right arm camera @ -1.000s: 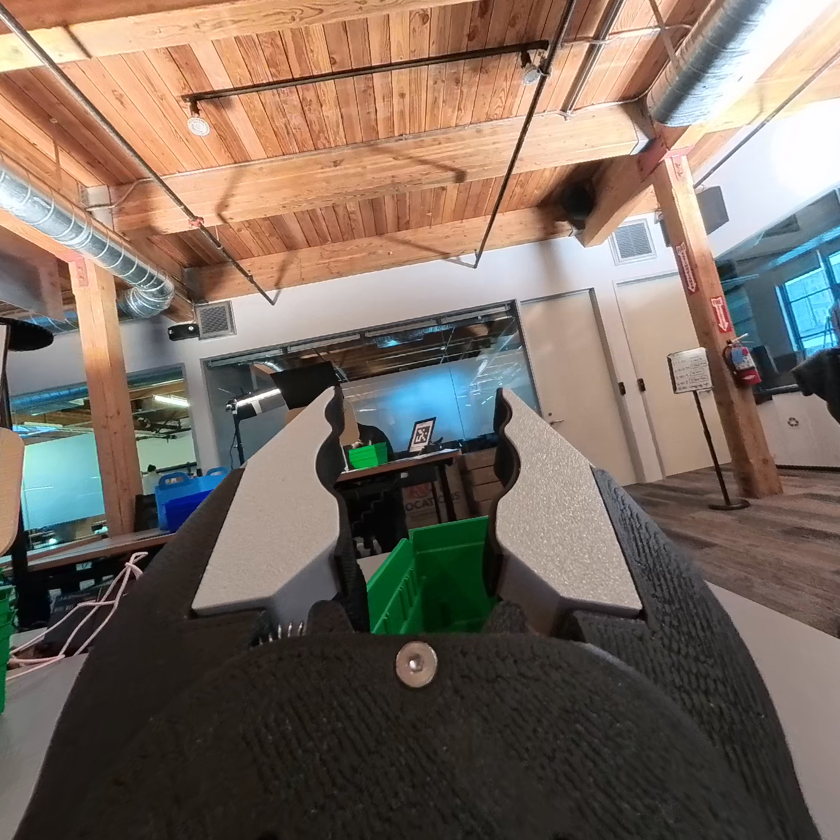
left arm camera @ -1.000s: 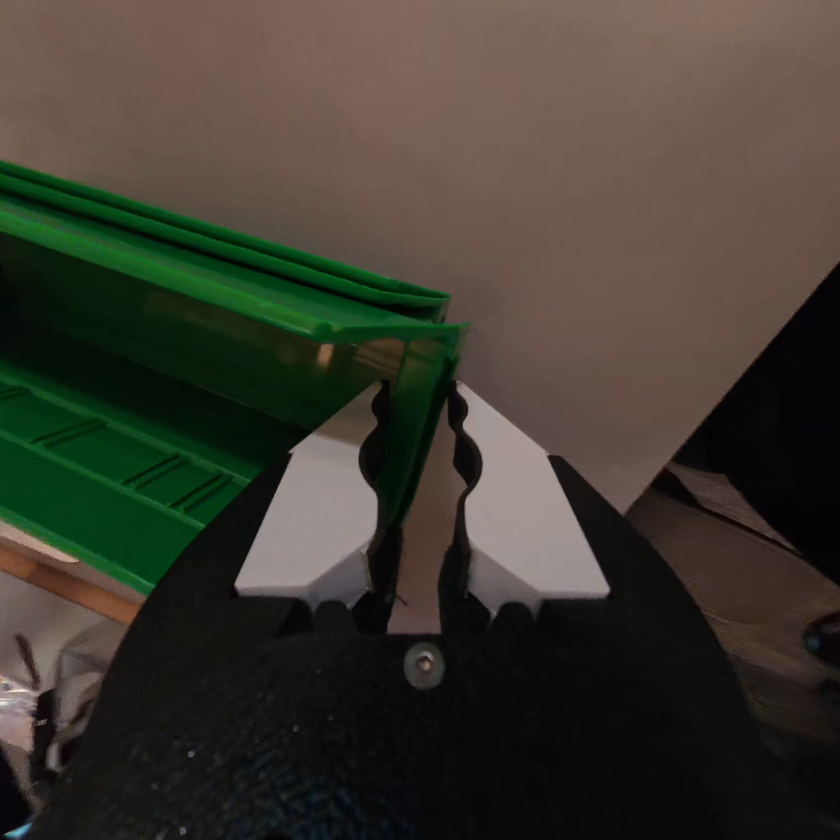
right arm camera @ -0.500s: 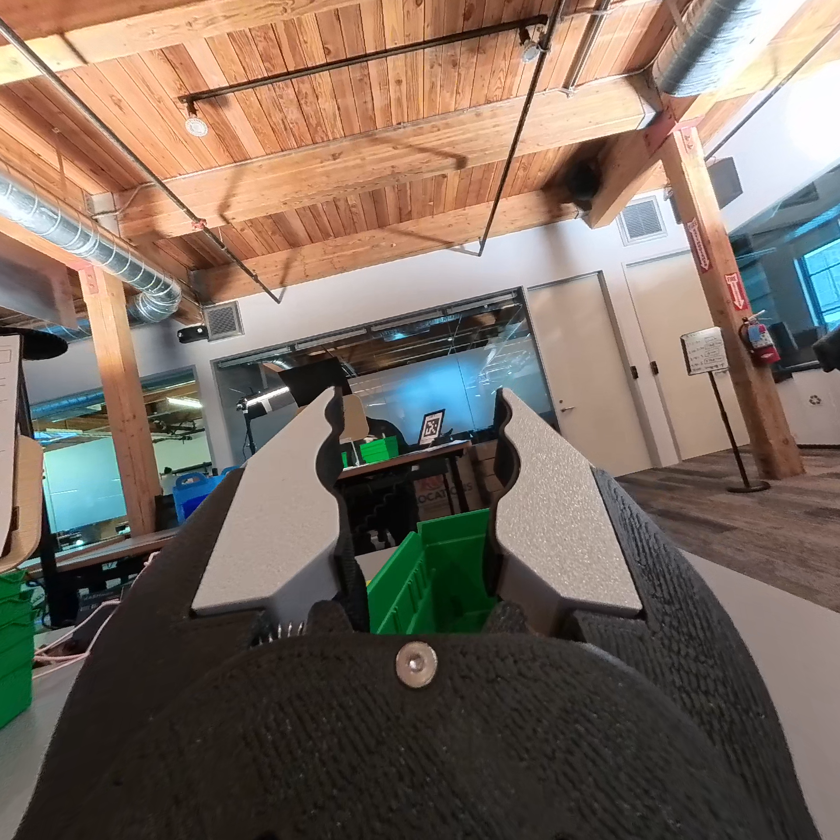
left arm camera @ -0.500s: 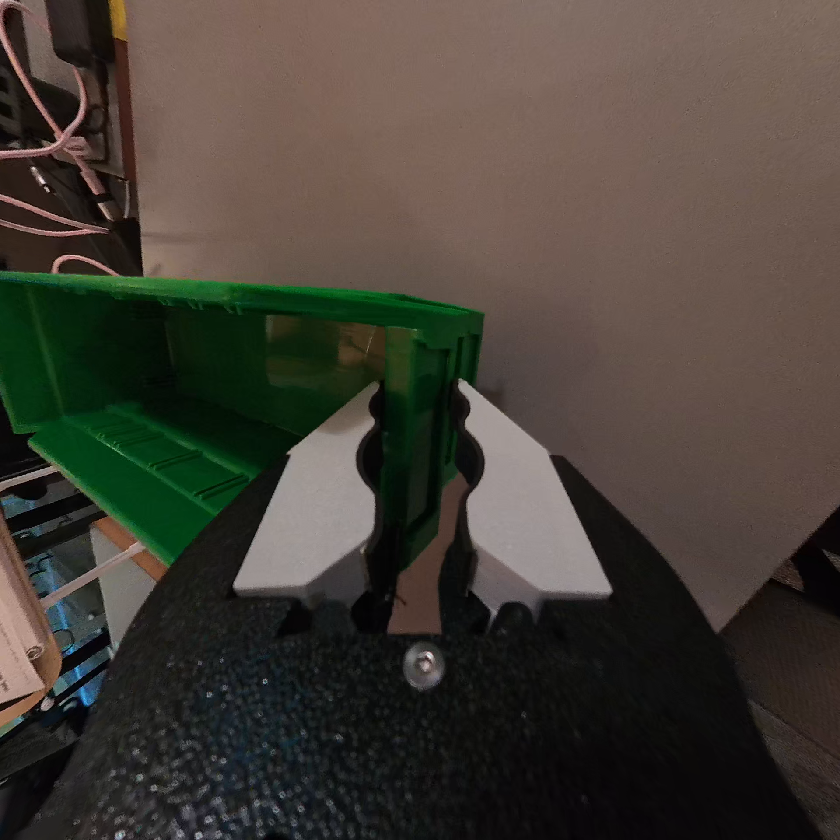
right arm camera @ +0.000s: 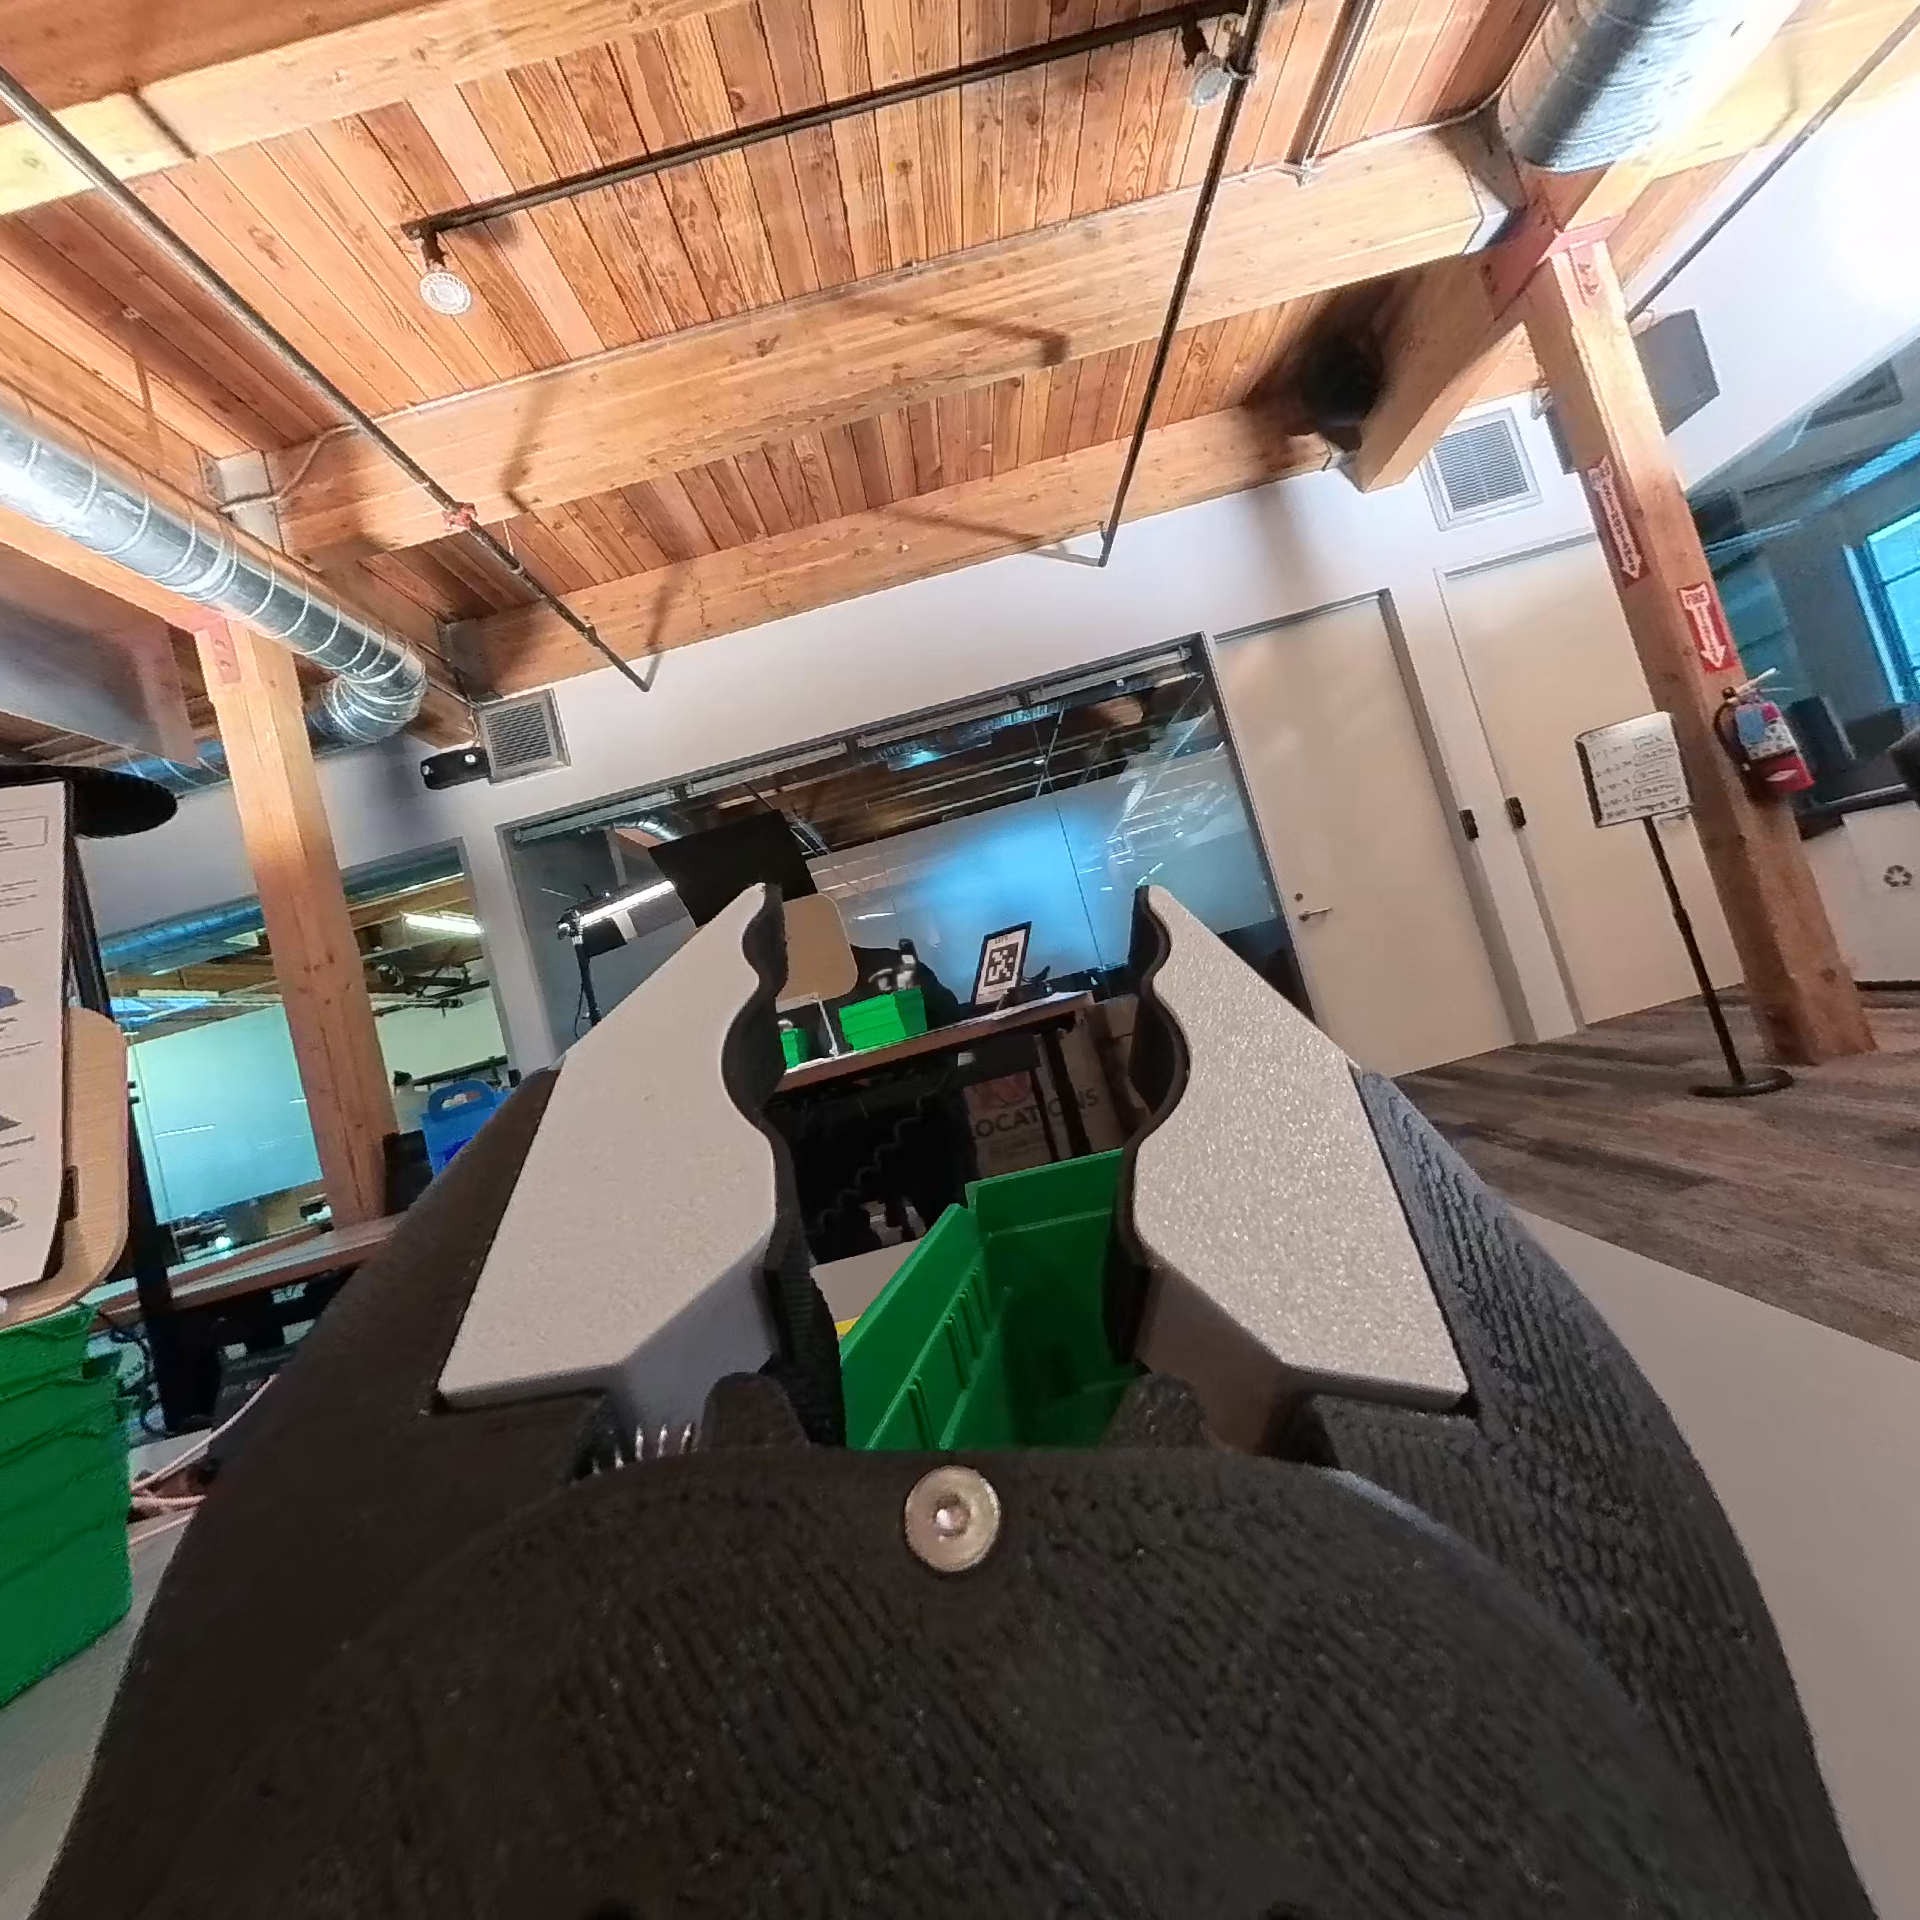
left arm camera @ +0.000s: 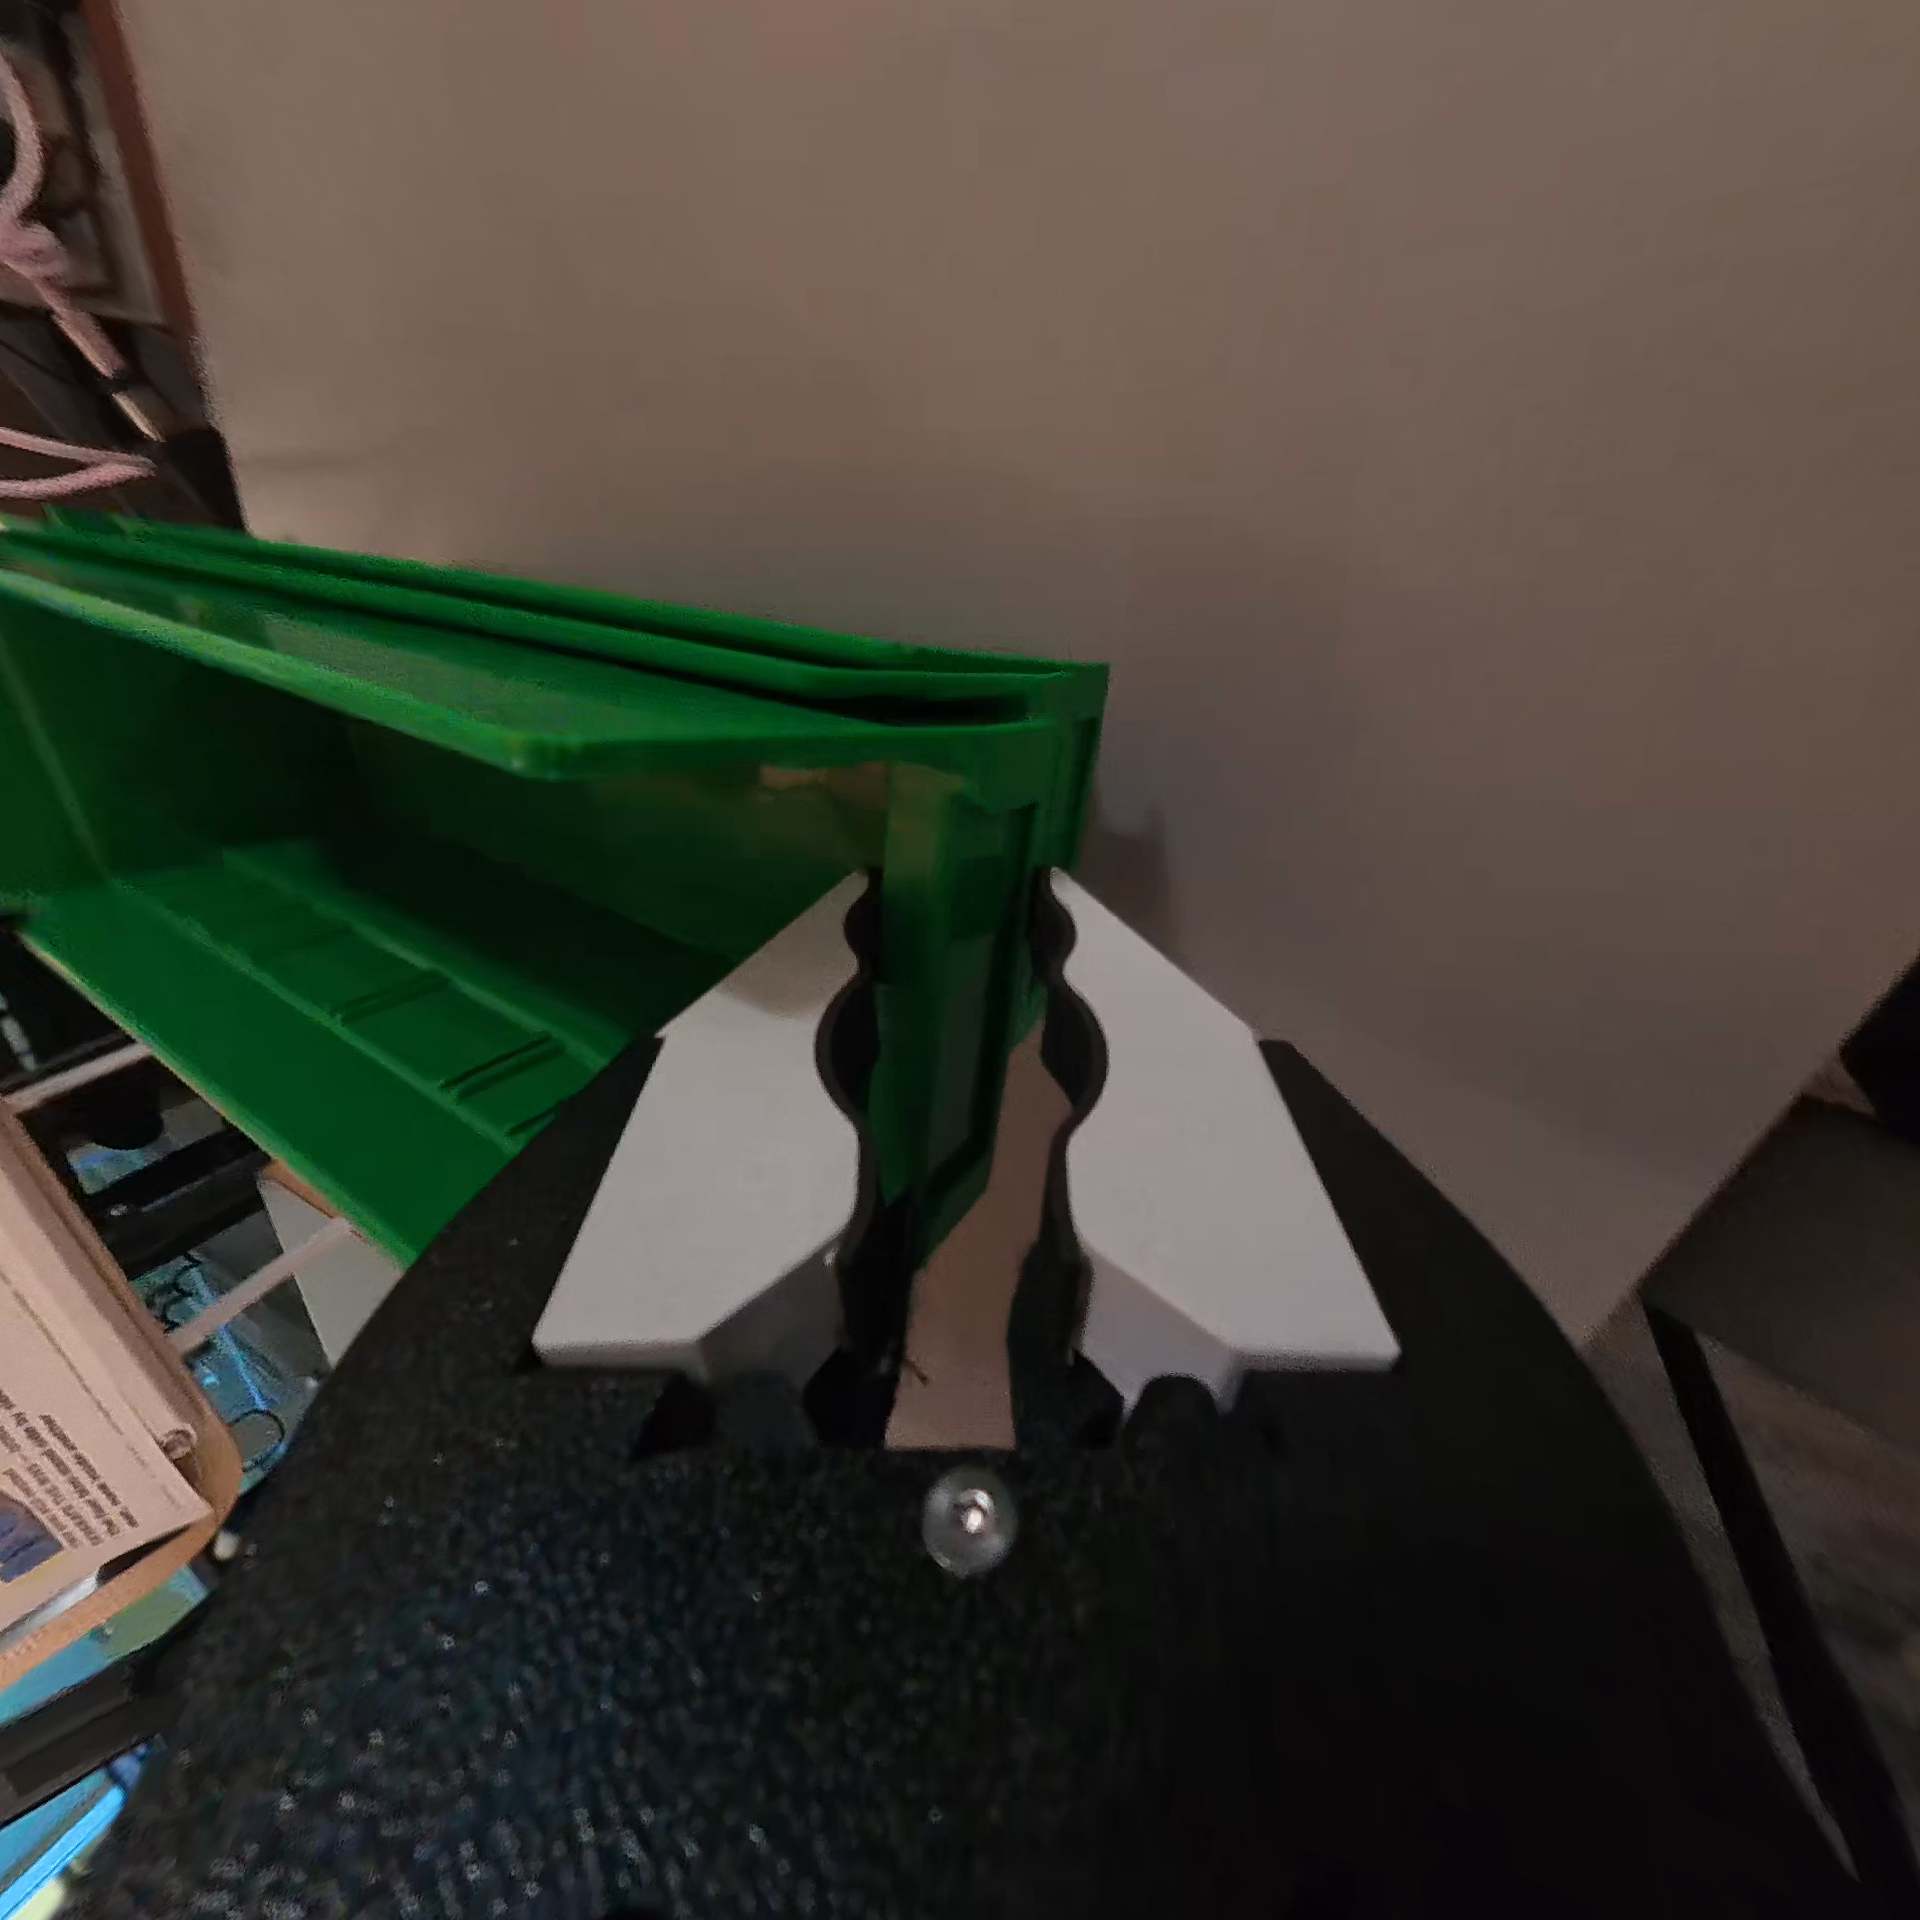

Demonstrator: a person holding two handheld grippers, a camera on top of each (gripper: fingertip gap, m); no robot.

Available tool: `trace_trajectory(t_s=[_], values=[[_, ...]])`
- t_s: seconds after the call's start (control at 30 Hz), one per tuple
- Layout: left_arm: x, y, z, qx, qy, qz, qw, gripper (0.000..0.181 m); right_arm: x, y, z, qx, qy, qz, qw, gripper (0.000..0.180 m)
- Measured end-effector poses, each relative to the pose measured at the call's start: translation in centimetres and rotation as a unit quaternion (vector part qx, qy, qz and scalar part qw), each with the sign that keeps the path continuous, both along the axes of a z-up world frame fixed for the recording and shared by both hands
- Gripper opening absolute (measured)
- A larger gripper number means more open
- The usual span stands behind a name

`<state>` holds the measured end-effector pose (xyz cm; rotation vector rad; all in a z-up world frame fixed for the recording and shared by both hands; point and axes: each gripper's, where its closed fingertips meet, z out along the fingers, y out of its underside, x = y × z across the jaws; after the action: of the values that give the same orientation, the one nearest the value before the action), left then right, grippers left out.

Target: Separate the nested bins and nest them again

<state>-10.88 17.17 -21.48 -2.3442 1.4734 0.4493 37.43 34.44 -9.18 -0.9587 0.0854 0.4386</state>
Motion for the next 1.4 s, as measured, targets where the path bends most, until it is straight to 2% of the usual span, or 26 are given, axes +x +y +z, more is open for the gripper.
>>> trace_trajectory(t_s=[0.03, 0.17, 0.3, 0.37, 0.4, 0.47, 0.5, 0.7, 0.87, 0.97, 1.03, 1.07, 1.1, 1.17, 1.3, 1.4], values=[[-0.6, -0.6, -0.1, -0.013, 0.005, 0.005, 1.000, 0.026, 0.0, 0.0, 0.0, 0.000, 0.001, 0.000, 1.000, 0.066], [-2.4, -2.1, 0.6, -0.039, -0.034, 0.062, 0.997, 0.031, 0.2, 0.0, 0.0, 0.000, 0.007, 0.002, 1.000, 0.066], [-0.8, -3.5, 4.3, -0.035, -0.158, 0.088, 0.983, 0.066, 0.3, 0.0, -0.1, -0.001, 0.013, 0.004, 1.000, 0.066], [0.1, -2.7, 7.5, -0.003, -0.225, 0.105, 0.969, 0.090, 0.2, 0.0, 0.0, -0.001, 0.015, 0.006, 1.000, 0.066], [0.3, -1.6, 9.2, 0.020, -0.258, 0.124, 0.958, 0.109, 0.2, 0.0, 0.0, 0.000, 0.015, 0.008, 1.000, 0.066], [-0.7, 1.3, 11.4, 0.053, -0.288, 0.204, 0.934, 0.149, 0.0, 0.0, 0.0, 0.000, 0.012, 0.009, 1.000, 0.066], [-1.9, 2.8, 11.6, 0.064, -0.279, 0.254, 0.924, 0.159, -0.1, 0.0, 0.0, 0.000, 0.011, 0.009, 1.000, 0.066], [-4.5, 9.0, 8.9, -0.009, -0.225, 0.371, 0.901, 0.159, -0.3, -0.2, 0.4, 0.007, 0.001, 0.007, 1.000, 0.067], [-5.7, 10.7, 5.9, -0.068, -0.192, 0.467, 0.860, 0.159, -0.4, -0.1, 0.5, 0.008, -0.003, 0.006, 1.000, 0.067], [-7.2, 11.8, 4.5, -0.061, -0.155, 0.469, 0.867, 0.159, -0.4, -0.1, 0.5, 0.007, -0.002, 0.008, 1.000, 0.067], [-7.1, 12.0, 3.8, -0.070, -0.165, 0.477, 0.860, 0.159, -0.5, 0.0, 0.5, 0.006, -0.001, 0.010, 1.000, 0.067], [-6.5, 12.0, 3.5, -0.084, -0.184, 0.481, 0.853, 0.155, -0.5, 0.0, 0.4, 0.005, 0.000, 0.011, 1.000, 0.067], [-6.0, 11.9, 3.3, -0.097, -0.202, 0.485, 0.845, 0.139, -0.5, 0.0, 0.4, 0.004, 0.000, 0.012, 1.000, 0.067], [-6.1, 12.1, 3.5, -0.095, -0.217, 0.501, 0.832, 0.124, -0.6, 0.0, 0.4, 0.004, 0.000, 0.013, 1.000, 0.067], [-6.4, 12.6, 4.1, -0.076, -0.246, 0.524, 0.812, 0.116, -0.5, 0.1, 0.3, 0.002, 0.004, 0.015, 1.000, 0.067], [-6.4, 13.0, 5.0, -0.058, -0.266, 0.518, 0.811, 0.112, -0.4, 0.2, 0.2, 0.000, 0.009, 0.017, 1.000, 0.067]])
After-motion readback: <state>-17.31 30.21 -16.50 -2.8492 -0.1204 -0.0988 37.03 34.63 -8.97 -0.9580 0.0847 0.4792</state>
